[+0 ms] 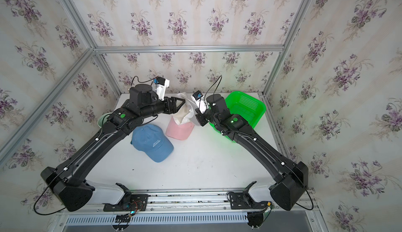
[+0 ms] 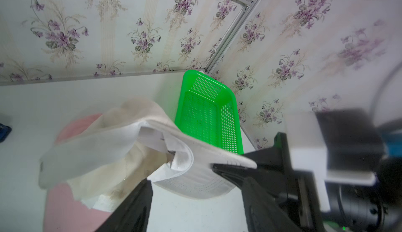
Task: Turn the baseball cap inside out
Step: Turn over the baseball cap.
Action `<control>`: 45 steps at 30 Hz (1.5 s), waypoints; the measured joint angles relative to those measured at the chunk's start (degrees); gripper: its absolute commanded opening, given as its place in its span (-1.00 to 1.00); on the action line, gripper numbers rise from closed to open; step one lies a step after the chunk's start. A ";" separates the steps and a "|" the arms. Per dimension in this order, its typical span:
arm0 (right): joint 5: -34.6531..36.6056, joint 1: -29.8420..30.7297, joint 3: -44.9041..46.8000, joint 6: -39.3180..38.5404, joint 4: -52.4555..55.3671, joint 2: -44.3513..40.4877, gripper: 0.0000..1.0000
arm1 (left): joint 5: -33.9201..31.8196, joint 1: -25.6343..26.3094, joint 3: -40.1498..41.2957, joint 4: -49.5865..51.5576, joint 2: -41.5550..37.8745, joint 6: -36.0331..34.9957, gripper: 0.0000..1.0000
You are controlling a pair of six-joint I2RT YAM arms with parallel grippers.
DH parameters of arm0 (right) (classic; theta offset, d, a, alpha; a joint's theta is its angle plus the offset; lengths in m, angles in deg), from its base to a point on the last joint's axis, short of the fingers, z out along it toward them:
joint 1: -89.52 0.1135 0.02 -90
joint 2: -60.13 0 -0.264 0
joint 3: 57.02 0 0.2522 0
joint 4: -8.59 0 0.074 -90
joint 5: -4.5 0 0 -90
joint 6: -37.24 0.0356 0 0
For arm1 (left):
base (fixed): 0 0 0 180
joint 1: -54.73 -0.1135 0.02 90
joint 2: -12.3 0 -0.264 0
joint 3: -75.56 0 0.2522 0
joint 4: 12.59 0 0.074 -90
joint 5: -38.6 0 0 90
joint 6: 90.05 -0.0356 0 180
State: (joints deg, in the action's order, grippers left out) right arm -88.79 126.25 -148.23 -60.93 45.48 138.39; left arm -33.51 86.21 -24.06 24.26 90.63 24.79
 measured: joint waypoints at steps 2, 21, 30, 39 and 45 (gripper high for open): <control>-1.38 -1.40 -0.92 1.20 1.05 0.04 -1.00 | 1.33 -0.11 1.55 0.48 -1.31 -3.72 0.34; -18.69 -8.87 -5.57 5.35 10.08 -3.28 -1.00 | -3.76 -2.01 12.20 0.13 6.67 -23.30 -0.01; -21.84 -9.01 -4.90 6.86 9.64 -3.56 -1.00 | -9.25 -2.16 12.28 -4.72 8.96 -20.68 0.03; -21.97 -9.38 -2.19 7.34 9.16 -4.26 -1.00 | -5.62 -2.54 11.93 -7.23 6.08 -17.57 -0.01; -23.15 -9.51 -1.49 8.57 6.78 -5.29 -1.00 | -3.72 -1.25 10.47 -7.30 7.30 -17.35 -0.02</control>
State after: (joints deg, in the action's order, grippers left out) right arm -111.94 116.74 -149.72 -52.36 52.26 133.10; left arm -37.22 84.96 -13.59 16.96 97.93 7.44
